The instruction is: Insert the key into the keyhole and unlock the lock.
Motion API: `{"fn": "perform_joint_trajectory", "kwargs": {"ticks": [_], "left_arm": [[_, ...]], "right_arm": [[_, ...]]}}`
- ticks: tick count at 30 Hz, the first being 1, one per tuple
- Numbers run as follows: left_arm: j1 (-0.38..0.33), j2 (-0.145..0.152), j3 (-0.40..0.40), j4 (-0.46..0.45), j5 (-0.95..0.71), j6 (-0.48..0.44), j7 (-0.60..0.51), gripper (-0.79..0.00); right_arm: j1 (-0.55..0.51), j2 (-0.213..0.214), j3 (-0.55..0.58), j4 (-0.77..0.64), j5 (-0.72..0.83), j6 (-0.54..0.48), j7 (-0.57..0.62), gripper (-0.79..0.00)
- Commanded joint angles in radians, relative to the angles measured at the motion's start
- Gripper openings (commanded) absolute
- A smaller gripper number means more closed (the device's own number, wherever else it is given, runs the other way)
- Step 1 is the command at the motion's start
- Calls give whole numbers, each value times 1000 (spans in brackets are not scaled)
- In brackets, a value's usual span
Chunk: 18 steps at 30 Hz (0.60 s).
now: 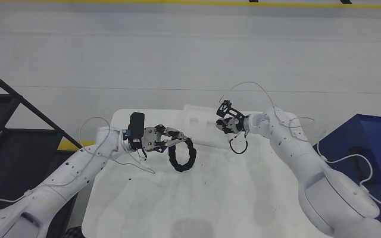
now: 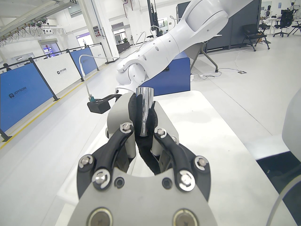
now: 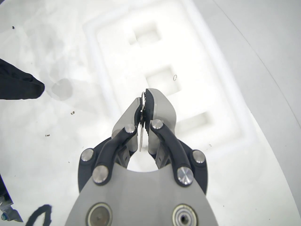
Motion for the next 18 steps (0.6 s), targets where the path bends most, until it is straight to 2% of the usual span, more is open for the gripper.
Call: {"fn": "perform_joint_trajectory", "kwargs": {"ticks": [1, 6, 9, 12, 18], "left_arm": [[0, 0, 0, 0, 0, 0, 0, -785], [0, 0, 0, 0, 0, 0, 0, -785], [0, 0, 0, 0, 0, 0, 0, -785], [0, 0, 0, 0, 0, 0, 0, -785], [0, 0, 0, 0, 0, 0, 0, -785]], "right_arm": [[-16, 18, 20, -46, 11, -2, 0, -785], [-85, 79, 97, -197, 49, 12, 22, -785], [-163, 125, 165, -339, 75, 41, 48, -785], [-275, 179, 258, -529, 99, 63, 81, -785], [-570, 273, 474, -992, 126, 141, 191, -785]]}}
